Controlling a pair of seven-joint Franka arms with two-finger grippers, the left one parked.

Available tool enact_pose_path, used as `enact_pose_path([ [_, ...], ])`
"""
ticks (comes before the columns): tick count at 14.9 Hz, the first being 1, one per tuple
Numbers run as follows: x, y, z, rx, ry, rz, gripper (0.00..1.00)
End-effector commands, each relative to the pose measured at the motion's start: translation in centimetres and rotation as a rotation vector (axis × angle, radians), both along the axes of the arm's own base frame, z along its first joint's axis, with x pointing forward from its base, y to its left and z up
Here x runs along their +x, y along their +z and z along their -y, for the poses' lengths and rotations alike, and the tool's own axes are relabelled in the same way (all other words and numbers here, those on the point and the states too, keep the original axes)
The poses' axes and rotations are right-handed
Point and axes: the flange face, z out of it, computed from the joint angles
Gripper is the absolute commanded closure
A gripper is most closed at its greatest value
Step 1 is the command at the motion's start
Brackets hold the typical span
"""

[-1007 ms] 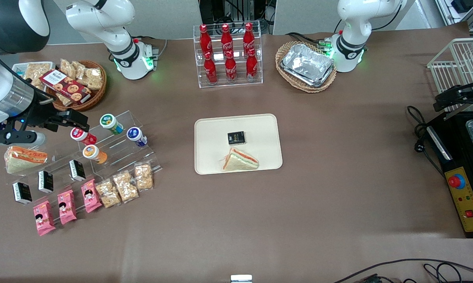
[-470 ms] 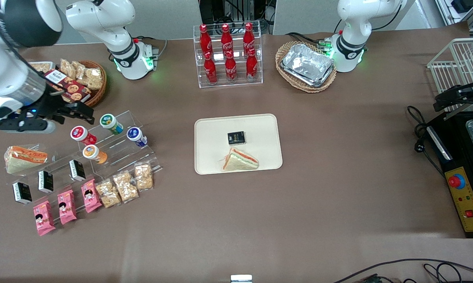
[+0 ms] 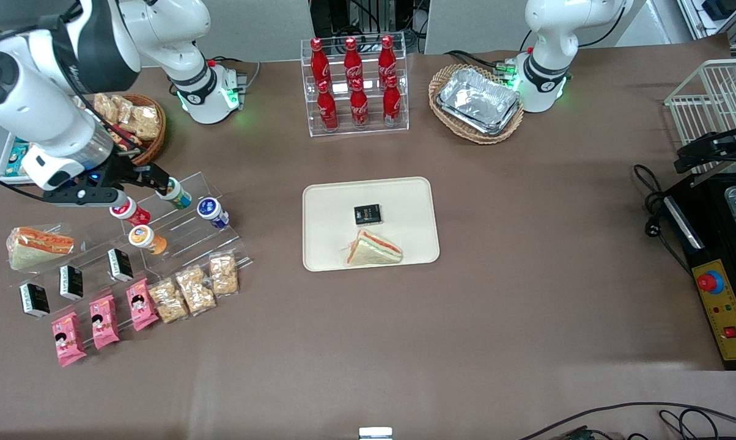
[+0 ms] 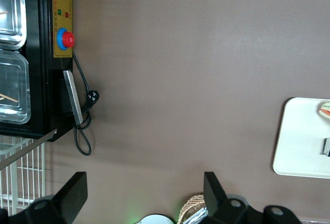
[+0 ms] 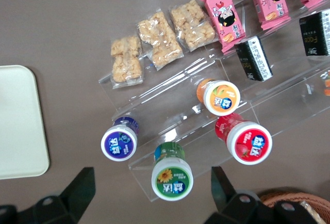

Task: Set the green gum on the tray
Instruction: 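Move the right gripper toward the green-labelled bottle on the acrylic rack, then lower the right gripper around the green-labelled bottle and close it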

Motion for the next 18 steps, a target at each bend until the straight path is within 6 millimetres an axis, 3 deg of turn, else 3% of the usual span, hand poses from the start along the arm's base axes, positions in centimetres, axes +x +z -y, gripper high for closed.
enact_pose_path([
  [1, -1.7, -1.3, 0.4, -0.007, 0.049, 0.023, 0.00],
  [9, -3.3, -4.5, 1.6, 0.000, 0.116, -0.015, 0.00],
  [13, -4.5, -6.5, 4.2, 0.024, 0.159, -0.008, 0.00],
  [18, -5.2, -8.0, 3.8, 0.035, 0.150, 0.011, 0.00],
])
